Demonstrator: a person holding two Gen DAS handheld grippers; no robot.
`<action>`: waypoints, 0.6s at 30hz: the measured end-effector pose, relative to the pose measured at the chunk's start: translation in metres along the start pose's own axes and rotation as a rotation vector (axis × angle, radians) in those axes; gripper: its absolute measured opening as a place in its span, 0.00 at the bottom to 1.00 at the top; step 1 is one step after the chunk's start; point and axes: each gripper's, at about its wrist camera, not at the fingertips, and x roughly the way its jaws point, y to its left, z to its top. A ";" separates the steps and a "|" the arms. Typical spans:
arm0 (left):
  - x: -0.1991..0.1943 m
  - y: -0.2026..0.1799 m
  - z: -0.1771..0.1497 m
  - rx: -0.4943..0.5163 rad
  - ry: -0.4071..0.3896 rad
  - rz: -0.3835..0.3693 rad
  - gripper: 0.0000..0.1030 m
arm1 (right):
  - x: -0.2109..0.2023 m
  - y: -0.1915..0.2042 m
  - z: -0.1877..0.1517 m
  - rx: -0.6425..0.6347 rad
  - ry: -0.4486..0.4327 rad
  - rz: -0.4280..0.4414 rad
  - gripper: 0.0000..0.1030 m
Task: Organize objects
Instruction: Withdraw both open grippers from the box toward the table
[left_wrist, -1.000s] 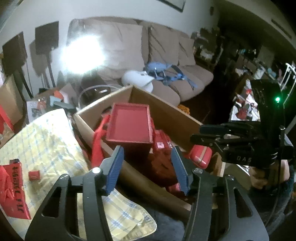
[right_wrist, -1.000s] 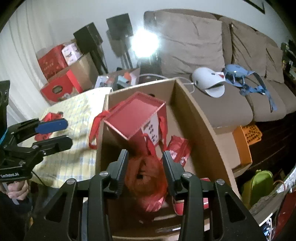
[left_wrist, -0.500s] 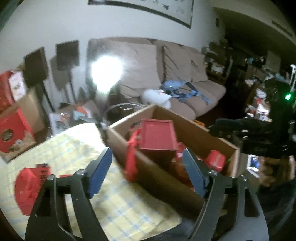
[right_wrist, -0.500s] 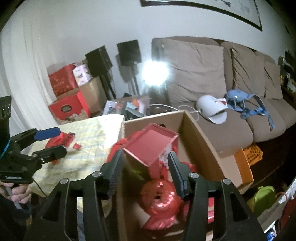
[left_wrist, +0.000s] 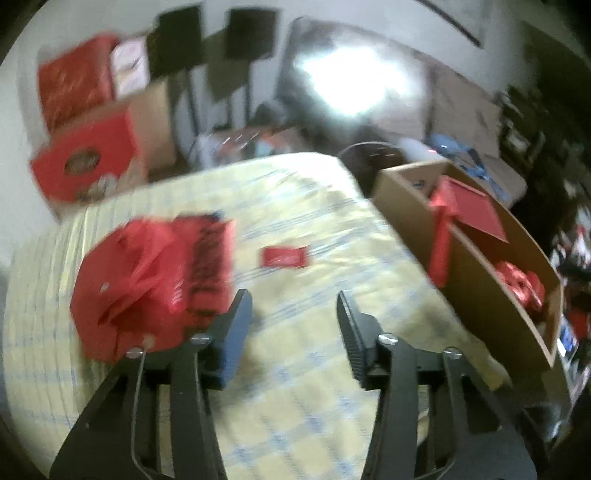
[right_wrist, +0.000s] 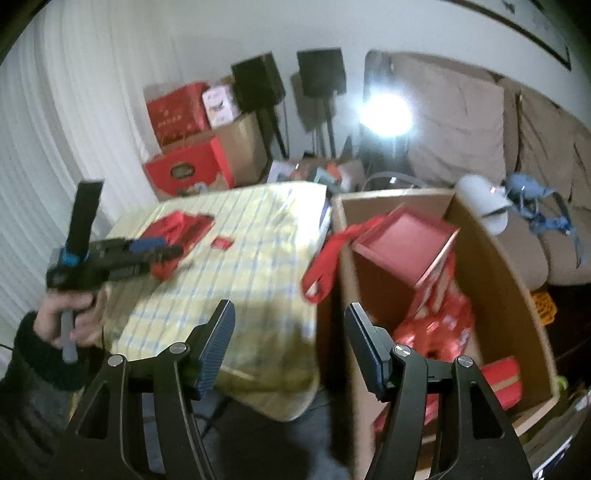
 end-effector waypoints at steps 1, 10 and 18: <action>0.005 0.010 -0.003 -0.013 0.020 -0.006 0.40 | 0.006 0.004 -0.004 0.006 0.019 0.008 0.62; 0.020 0.081 -0.022 -0.108 0.084 0.066 0.34 | 0.037 0.042 -0.007 -0.021 0.115 0.033 0.62; -0.002 0.145 -0.038 -0.179 0.090 0.127 0.33 | 0.072 0.079 0.016 -0.093 0.135 0.010 0.62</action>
